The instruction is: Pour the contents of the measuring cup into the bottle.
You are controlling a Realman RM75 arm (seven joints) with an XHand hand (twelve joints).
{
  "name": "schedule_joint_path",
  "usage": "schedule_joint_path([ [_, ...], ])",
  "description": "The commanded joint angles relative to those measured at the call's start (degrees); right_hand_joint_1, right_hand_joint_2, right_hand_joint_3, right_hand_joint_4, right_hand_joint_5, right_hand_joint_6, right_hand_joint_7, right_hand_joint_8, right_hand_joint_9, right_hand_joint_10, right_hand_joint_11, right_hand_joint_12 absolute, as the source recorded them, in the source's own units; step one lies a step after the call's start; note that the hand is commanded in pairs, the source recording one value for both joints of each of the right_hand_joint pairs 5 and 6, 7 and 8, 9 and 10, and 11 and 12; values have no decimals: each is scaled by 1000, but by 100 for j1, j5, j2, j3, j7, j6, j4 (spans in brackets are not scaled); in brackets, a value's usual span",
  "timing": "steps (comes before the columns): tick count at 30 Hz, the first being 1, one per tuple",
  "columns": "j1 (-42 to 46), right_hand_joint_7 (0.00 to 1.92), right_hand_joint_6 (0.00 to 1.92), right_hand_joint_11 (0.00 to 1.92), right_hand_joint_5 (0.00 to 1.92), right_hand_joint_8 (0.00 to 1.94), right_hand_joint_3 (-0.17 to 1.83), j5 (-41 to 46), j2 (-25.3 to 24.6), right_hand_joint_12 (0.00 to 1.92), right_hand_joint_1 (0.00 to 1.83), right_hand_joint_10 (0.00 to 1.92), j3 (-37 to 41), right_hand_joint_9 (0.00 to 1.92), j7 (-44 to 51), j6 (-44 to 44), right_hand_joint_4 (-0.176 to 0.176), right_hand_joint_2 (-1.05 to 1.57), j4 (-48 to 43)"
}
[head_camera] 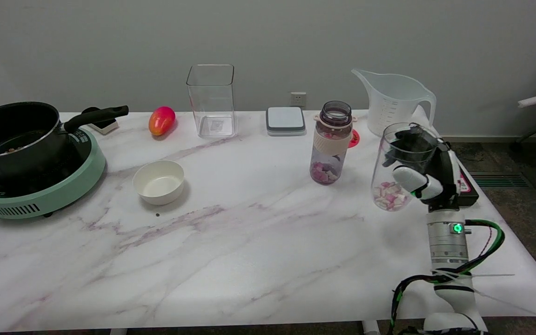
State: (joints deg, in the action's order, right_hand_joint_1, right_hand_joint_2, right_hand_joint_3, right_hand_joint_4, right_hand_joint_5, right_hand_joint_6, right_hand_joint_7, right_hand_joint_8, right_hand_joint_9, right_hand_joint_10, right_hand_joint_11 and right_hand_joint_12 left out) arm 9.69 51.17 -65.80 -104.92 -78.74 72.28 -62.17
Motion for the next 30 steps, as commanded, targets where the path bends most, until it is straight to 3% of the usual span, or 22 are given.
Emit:
schedule_joint_path([
  [1, -113, 1920, 1920, 1780, 1920, 1920, 236, 230, 514, 1780, 1181, 1902, 620, 1902, 52, -498, 0, 1571, -445],
  [5, -202, 1920, 1920, 1626, 1920, 1920, 232, 234, 628, 1626, 1185, 1902, 741, 1902, 73, -737, 0, 1571, -561],
  [10, -275, 1920, 1920, 1686, 1920, 1920, 229, 136, 660, 1686, 1199, 1904, 1005, 1904, 73, -1225, 0, 1571, -717],
  [17, -381, 1920, 1920, 1635, 1920, 1920, 230, -810, 781, 1635, 1198, 1901, 1777, 1901, 73, -1948, 0, 1571, -728],
  [24, -522, 1920, 1874, 1587, 1874, 1920, 237, -1968, 1380, 1587, 1181, 1871, 2430, 1871, 80, -2663, 0, 1571, -767],
  [30, -910, 1910, 1831, 1555, 1831, 1910, 242, -2132, 1674, 1555, 1170, 1851, 2519, 1851, 416, -2708, 0, 1571, -611],
])
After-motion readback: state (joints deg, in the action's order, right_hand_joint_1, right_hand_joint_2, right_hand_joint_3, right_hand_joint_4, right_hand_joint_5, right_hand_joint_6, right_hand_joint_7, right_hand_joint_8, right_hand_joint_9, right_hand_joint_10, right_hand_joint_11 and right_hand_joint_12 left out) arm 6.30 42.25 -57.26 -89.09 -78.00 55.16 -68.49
